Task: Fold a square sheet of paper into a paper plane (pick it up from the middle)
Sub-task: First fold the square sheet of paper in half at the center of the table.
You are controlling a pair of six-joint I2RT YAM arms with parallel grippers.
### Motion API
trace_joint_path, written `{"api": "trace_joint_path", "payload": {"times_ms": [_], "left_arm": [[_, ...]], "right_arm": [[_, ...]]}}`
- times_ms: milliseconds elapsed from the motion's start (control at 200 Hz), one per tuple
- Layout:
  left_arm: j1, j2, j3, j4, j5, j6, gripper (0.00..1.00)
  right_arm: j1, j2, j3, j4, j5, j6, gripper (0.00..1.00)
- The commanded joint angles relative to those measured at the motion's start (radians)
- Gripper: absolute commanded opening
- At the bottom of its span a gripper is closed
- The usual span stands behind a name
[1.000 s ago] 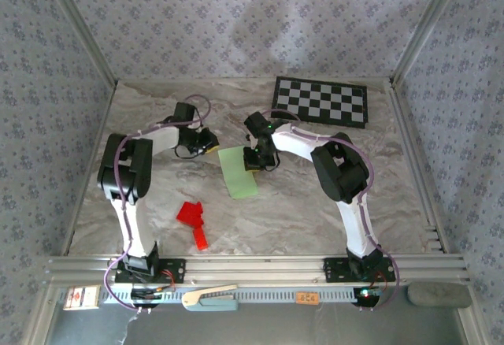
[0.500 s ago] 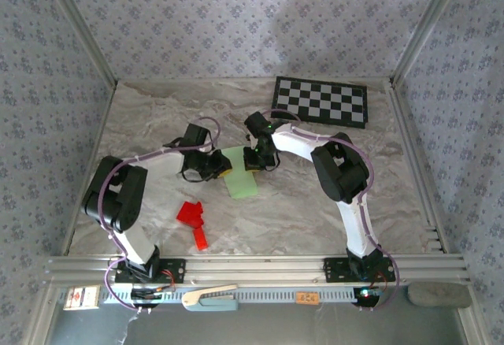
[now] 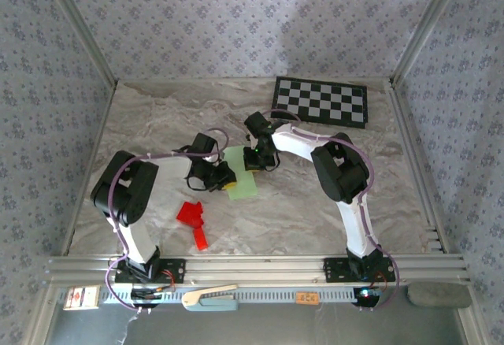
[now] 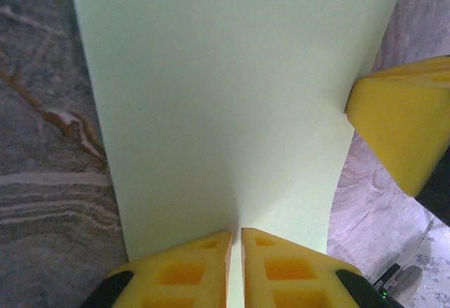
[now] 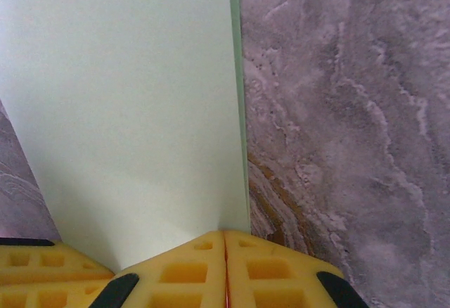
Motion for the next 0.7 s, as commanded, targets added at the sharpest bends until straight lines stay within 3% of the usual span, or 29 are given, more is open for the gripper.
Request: {"api": "trace_joint_path", "payload": {"times_ms": [0, 175, 350, 695], "left_arm": [[0.012, 0.015, -0.073, -0.047, -0.061, 0.025, 0.14], [0.044, -0.083, -0.113, -0.108, -0.082, 0.071, 0.14], [0.039, -0.173, -0.060, -0.073, -0.030, 0.054, 0.16], [0.028, -0.005, 0.006, 0.053, -0.014, -0.014, 0.15]], "right_arm": [[0.002, 0.126, -0.085, -0.152, 0.169, 0.012, 0.09], [0.003, 0.127, -0.085, -0.156, 0.170, 0.009, 0.08], [0.003, 0.126, -0.086, -0.158, 0.171, 0.007, 0.08], [0.002, 0.129, -0.083, -0.158, 0.172, 0.009, 0.08]]}}
